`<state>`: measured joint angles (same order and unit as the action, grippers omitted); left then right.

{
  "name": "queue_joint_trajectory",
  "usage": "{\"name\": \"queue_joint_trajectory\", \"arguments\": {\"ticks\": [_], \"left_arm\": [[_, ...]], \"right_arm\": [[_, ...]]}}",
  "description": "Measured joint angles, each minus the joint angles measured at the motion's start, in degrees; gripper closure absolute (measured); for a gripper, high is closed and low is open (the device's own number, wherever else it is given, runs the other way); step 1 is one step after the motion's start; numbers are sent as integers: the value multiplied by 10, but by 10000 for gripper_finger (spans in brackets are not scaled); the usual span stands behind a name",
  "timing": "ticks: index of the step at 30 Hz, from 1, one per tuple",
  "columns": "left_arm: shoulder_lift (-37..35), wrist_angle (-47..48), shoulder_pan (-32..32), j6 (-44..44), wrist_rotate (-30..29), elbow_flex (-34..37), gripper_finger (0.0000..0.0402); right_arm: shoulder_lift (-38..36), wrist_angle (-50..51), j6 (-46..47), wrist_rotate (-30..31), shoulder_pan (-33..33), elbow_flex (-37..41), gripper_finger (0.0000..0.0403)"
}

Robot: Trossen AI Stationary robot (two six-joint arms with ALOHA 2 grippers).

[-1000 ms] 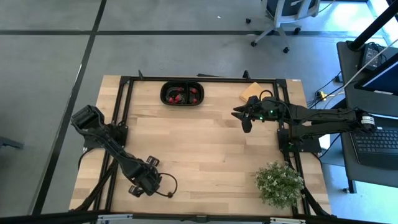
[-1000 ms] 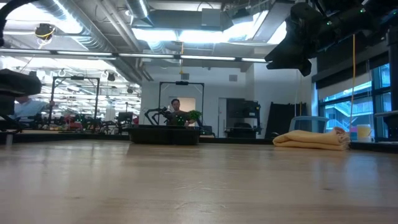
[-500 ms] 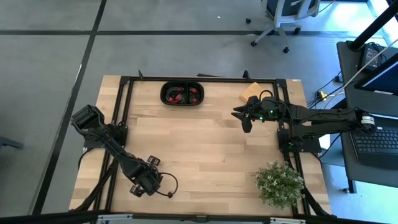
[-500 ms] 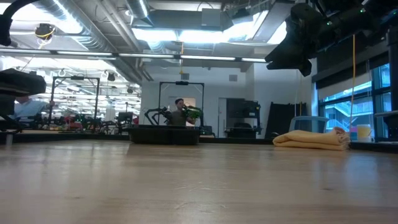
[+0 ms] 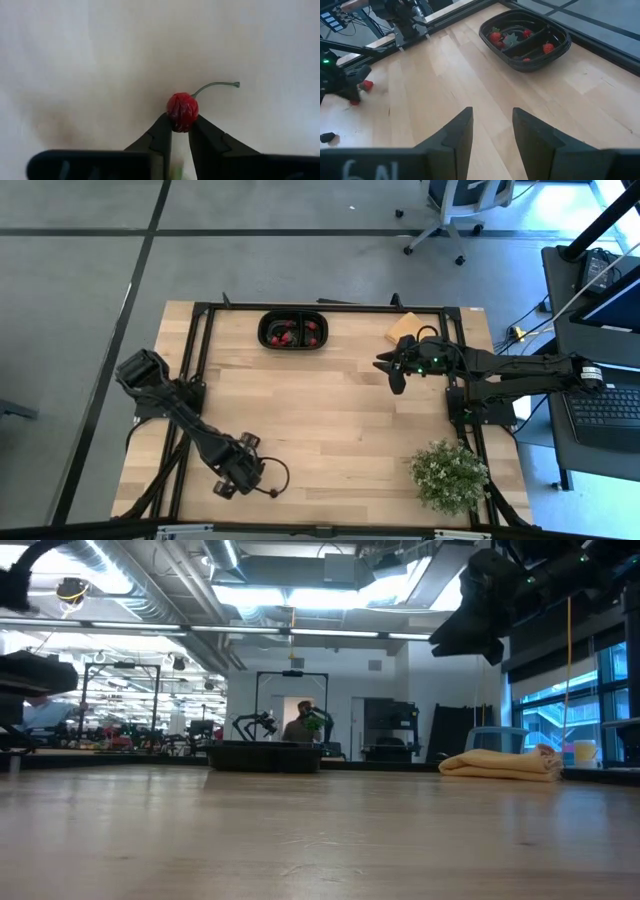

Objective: Pick and placing Produce into tupperware
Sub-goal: Put the red cherry into the black bin

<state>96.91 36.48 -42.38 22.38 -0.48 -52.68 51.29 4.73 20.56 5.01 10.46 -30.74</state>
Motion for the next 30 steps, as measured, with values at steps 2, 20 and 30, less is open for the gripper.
{"name": "queue_joint_trajectory", "arguments": {"ticks": [2,20,30], "left_arm": [[0,-14,9,0,0,-10,361],[-152,63,237,0,-45,-22,379],[-240,45,526,-56,-110,-29,379]], "right_arm": [[0,2,0,0,0,0,262],[0,7,1,-1,-1,0,262],[0,7,0,-1,-1,0,262]]}}
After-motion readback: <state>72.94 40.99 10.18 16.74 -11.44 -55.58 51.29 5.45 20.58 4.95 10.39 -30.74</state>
